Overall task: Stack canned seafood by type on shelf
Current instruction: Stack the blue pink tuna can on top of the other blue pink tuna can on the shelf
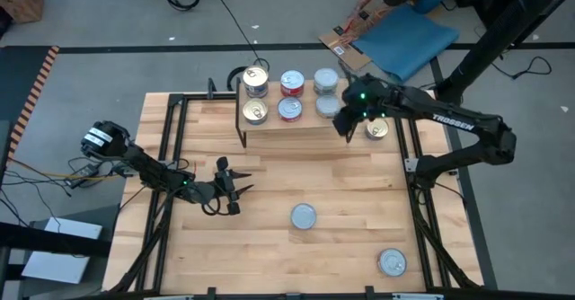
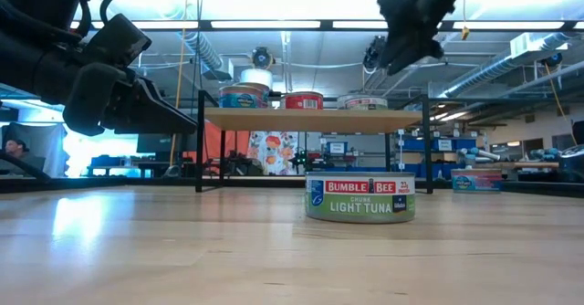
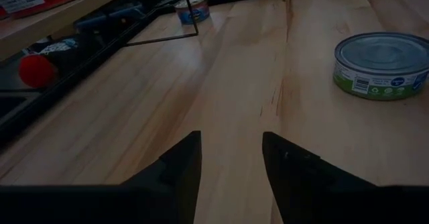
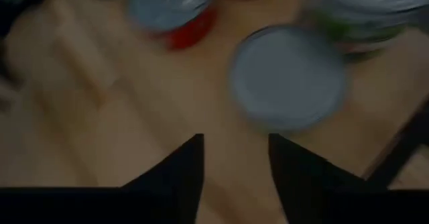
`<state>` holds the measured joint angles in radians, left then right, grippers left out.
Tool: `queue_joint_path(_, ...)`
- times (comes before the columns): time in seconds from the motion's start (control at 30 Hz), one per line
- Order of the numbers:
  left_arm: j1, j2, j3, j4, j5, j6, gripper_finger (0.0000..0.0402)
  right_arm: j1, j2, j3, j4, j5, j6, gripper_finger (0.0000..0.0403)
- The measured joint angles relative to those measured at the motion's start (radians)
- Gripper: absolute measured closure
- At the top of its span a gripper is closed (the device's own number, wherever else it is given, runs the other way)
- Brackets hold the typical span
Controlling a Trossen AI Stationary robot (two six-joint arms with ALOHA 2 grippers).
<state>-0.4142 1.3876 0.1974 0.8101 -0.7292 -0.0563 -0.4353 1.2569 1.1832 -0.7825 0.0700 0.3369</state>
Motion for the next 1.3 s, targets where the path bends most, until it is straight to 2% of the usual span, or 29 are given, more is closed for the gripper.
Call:
queue_joint_path(0.17, 0.0, 0.0, 0.0, 0.0, 0.0, 0.0, 0.0239, 0.165, -0.013, 0.002, -0.12, 0.027, -0.015, 0.0306)
queue_joint_path(0.3, 0.0, 0.0, 0.0, 0.0, 0.0, 0.0, 0.0239, 0.317, -0.014, -0.022, -0.167, 0.113, 0.062, 0.0374)
queue_joint_path(0.37, 0.0, 0.0, 0.0, 0.0, 0.0, 0.0, 0.0239, 0.388, -0.014, -0.045, -0.168, 0.142, 0.112, 0.0393)
queue_joint_path(0.6, 0.0, 0.0, 0.0, 0.0, 0.0, 0.0, 0.0239, 0.601, -0.014, -0.158, -0.176, 0.227, 0.306, 0.039)
queue_joint_path(0.93, 0.0, 0.0, 0.0, 0.0, 0.0, 0.0, 0.0239, 0.807, -0.014, -0.368, -0.127, 0.329, 0.681, 0.0397)
queue_joint_path(1.07, 0.0, 0.0, 0.0, 0.007, 0.0, -0.005, 0.0239, 0.832, -0.017, -0.415, -0.144, 0.427, 0.895, 0.0399)
queue_joint_path(1.2, 0.001, 0.0, 0.0, 0.008, 0.0, 0.0, 0.0239, 0.807, -0.033, -0.446, -0.217, 0.496, 1.079, 0.04)
queue_joint_path(1.3, 0.002, 0.0, 0.0, 0.008, 0.0, 0.02, 0.0239, 0.753, -0.058, -0.456, -0.309, 0.532, 1.11, 0.0401)
